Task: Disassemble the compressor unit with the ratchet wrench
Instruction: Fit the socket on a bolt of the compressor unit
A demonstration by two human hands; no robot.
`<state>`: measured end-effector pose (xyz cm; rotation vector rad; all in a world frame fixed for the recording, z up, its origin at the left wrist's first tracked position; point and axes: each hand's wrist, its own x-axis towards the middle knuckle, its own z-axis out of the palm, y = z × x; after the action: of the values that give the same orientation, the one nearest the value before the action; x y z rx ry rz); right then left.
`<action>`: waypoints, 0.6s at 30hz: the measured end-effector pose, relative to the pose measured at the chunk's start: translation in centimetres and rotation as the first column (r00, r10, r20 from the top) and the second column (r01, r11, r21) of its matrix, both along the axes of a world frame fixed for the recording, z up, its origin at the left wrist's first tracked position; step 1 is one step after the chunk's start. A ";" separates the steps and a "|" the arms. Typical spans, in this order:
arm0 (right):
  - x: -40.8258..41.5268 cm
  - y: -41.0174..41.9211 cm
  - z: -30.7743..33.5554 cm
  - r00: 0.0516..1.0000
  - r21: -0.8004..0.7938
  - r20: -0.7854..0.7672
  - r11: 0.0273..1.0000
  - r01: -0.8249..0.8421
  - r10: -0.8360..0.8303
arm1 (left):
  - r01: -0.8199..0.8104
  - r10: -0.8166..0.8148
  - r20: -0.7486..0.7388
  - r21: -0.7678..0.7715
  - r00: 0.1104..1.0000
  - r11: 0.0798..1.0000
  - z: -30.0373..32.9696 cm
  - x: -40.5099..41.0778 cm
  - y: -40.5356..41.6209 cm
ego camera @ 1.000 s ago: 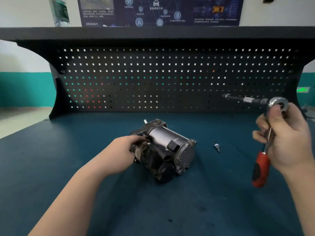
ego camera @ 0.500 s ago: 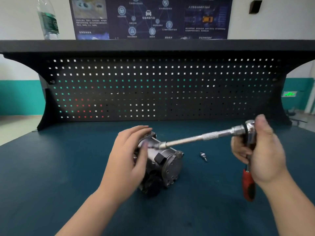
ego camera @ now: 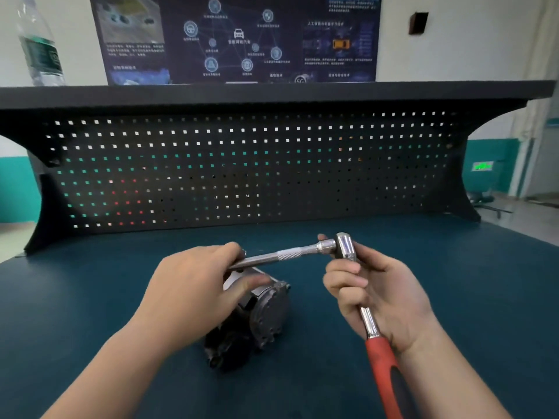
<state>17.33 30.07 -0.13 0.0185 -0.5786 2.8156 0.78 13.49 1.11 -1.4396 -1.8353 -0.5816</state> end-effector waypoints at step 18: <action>4.4 4.2 0.7 0.939 -0.015 -0.268 0.975 0.221 -0.217 | -0.080 0.001 0.380 0.194 0.925 0.978 -1.5 -4.2 -2.6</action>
<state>21.73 34.27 0.60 0.3145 -0.5038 2.5344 -3.37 10.89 -0.37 -1.2067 -2.0205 -1.0582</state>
